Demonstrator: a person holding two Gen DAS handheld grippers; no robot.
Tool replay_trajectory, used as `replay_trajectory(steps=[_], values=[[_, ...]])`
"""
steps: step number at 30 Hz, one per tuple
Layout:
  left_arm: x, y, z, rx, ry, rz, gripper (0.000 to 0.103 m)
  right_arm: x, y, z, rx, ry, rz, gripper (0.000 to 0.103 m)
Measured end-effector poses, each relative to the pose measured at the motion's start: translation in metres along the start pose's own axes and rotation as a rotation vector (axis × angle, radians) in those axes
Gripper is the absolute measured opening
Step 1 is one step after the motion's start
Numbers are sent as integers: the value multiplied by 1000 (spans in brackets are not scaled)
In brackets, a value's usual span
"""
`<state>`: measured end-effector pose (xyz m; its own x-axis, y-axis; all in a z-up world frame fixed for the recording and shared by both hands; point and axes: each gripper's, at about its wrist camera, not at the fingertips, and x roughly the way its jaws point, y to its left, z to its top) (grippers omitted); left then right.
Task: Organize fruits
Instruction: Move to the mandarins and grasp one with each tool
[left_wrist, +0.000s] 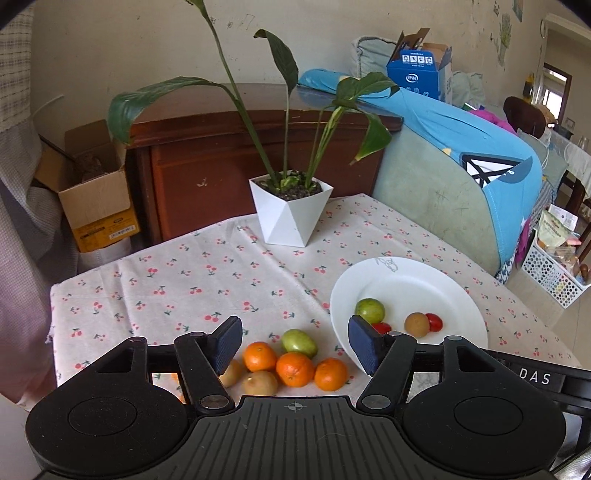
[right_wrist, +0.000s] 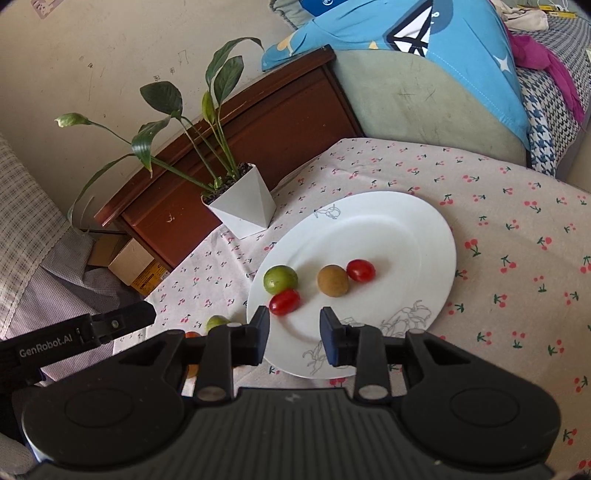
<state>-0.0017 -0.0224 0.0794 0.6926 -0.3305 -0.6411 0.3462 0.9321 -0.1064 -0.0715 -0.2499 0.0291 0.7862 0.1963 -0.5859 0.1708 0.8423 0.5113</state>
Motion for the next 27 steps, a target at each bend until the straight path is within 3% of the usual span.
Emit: replay_trajectory(steps=[7,14,27], values=[[-1,40,-11,-102,31,120,64,15,29,-9,-127,113,74,32],[-5,58,-21,-132,42,145,64,29,58,-4,-403,167,145,32],[24,59,-42,-131,123,171,62,74,67,-12,-588,215,129,32]])
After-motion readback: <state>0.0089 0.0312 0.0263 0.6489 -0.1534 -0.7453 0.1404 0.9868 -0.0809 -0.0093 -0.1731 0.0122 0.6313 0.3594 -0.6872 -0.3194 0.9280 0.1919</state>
